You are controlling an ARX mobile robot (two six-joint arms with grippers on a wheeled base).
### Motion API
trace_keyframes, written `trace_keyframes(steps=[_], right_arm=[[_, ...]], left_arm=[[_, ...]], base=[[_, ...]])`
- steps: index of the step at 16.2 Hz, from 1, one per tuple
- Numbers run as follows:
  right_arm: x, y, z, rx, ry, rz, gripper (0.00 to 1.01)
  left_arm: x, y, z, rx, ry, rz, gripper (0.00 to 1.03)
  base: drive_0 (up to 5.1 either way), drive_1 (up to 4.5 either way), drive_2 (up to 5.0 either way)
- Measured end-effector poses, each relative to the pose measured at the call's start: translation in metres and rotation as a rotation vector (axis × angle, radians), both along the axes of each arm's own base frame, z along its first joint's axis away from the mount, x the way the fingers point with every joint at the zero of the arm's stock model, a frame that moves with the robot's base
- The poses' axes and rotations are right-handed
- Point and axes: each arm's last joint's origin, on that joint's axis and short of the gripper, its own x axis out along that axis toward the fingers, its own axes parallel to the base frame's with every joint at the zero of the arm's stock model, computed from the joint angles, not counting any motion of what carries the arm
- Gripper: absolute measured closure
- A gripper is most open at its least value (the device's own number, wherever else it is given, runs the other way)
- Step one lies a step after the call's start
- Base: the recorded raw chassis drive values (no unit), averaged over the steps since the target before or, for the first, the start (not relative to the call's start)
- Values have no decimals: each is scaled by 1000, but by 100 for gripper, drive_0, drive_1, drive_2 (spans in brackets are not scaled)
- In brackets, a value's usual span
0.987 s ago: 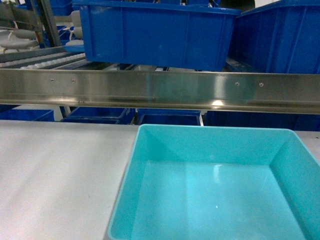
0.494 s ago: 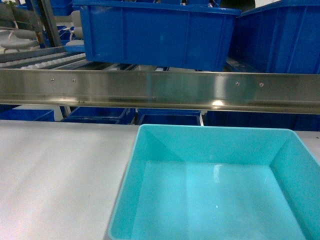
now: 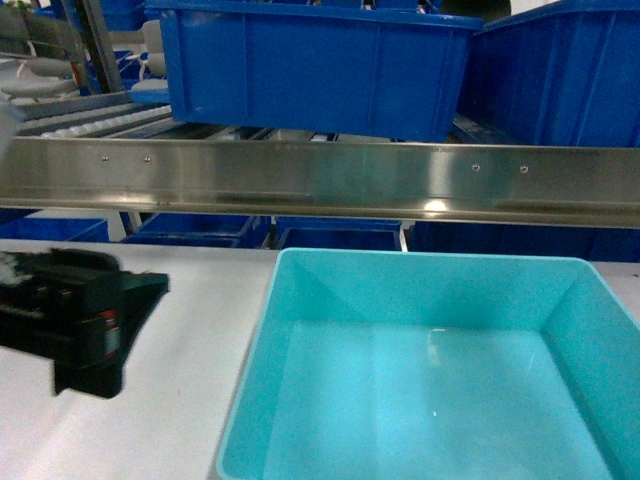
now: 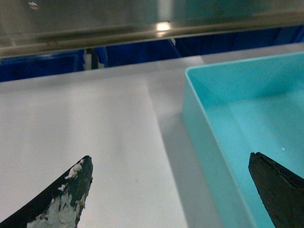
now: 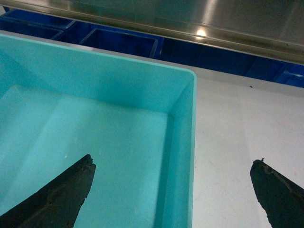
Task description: Organize blue bins on left shelf correctly
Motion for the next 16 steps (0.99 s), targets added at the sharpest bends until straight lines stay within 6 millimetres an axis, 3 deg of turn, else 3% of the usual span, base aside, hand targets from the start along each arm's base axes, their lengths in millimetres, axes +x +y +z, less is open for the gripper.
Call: trace_keyframes(steps=[3,9,16], right_arm=[[34,-2,-4,-6,97,-27,3],[74,-21,-34,-9,312,-88,3],[72,-39,-52,-16,399,-82,3]], left_arm=[[30,-27,0,15,116,-76,5],[58,-44,-26,3,377,-38,5],[54,-66,-49,18,536,26,5]], base=[[0,0,0],[0,0,0],[0,0,0]])
